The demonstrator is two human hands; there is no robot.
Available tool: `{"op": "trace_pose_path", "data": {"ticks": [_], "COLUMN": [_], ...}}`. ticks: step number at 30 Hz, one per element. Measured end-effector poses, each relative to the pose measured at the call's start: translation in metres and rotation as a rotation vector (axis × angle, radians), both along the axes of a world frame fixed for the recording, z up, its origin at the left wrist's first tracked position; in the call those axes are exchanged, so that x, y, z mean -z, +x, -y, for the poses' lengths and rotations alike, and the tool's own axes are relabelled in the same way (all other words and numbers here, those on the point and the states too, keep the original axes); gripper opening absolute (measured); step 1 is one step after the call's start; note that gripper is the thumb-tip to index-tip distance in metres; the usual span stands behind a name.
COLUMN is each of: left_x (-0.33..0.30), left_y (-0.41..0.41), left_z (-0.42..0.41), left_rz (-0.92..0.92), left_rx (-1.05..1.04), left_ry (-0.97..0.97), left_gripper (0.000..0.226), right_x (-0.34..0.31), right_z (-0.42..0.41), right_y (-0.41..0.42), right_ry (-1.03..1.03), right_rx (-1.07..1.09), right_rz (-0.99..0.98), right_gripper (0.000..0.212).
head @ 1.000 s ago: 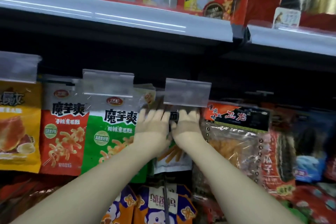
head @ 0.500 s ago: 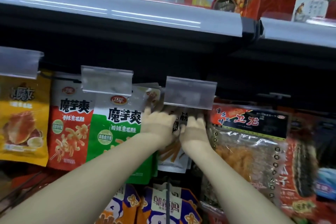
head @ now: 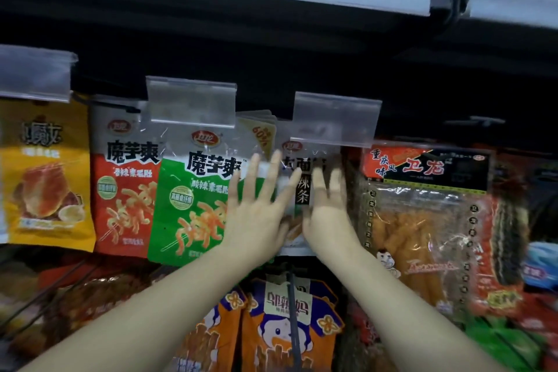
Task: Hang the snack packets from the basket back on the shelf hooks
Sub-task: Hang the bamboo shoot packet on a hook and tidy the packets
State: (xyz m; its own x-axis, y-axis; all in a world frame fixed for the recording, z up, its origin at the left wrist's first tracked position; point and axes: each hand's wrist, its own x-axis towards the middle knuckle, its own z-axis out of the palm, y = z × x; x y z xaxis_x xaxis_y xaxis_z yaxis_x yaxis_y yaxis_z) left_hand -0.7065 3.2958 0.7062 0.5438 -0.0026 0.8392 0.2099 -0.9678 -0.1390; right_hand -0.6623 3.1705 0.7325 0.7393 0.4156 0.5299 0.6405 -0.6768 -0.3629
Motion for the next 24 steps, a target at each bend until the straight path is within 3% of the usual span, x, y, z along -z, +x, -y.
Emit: {"op": "trace_pose_path", "data": {"ticks": [4,11,24], "left_x": [0.035,0.042,0.041], "left_y": [0.001,0.011,-0.005], "left_z": [0.003,0.008,-0.007], "left_rz": [0.094,0.036,0.009], "left_rx": [-0.074,-0.090,-0.085], "left_ry": [-0.231,-0.282,-0.223], "left_gripper": [0.121,0.132,0.114], "right_x": [0.017,0.033,0.020], "right_z": [0.001,-0.002,-0.007], "right_y": [-0.007,-0.013,-0.024], "right_ry": [-0.050,-0.139,-0.294], "right_rx": [-0.008,0.027,0.029], "right_rz": [0.016,0.010,0.158], "right_gripper": [0.094,0.085,0.087]}}
